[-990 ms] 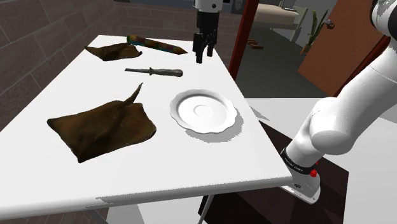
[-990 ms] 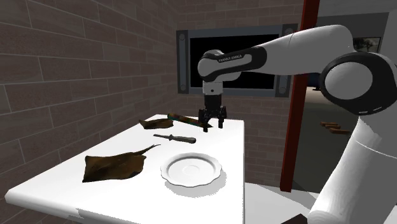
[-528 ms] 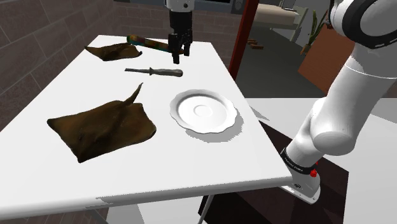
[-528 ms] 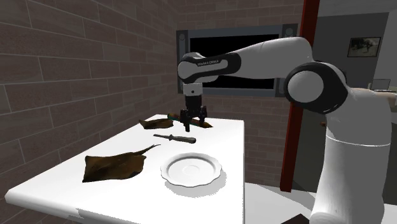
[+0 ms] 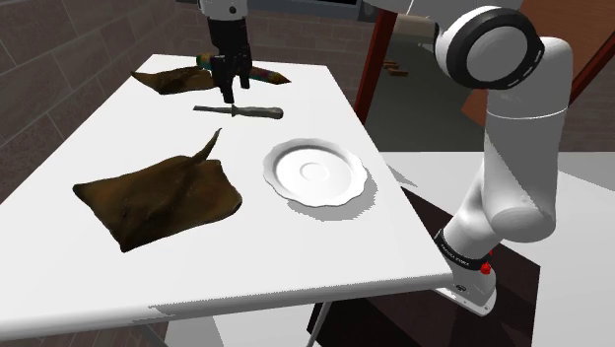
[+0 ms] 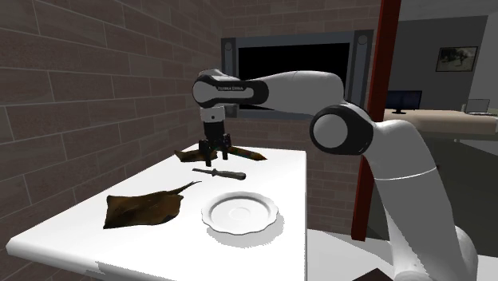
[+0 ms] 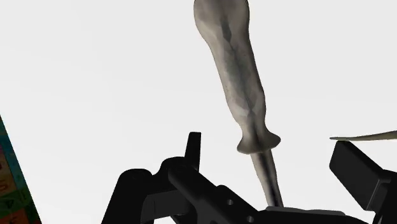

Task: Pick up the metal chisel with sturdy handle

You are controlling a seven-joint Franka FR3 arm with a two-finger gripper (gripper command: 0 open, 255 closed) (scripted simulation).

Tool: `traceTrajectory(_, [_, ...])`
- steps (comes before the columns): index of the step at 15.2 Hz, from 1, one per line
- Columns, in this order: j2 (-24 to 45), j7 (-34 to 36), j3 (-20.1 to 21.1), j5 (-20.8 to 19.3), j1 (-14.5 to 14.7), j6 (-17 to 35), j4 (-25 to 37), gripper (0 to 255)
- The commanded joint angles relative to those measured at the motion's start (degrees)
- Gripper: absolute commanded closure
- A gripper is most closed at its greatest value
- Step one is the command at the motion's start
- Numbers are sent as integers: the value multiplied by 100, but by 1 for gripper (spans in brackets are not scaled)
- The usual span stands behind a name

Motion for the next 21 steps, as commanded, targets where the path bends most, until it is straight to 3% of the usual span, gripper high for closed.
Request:
traceTrajectory(1, [271, -36, 19, -63, 82, -71, 338, 0])
traceTrajectory(7, [117, -27, 19, -39, 29, 486, -373, 0])
traceTrajectory(10, [107, -26, 19, -37, 25, 536, -433, 0])
traceTrajectory(11, [108, -27, 18, -37, 25, 534, -430, 255])
traceTrajectory(21, [123, -28, 19, -39, 32, 449, -330, 255])
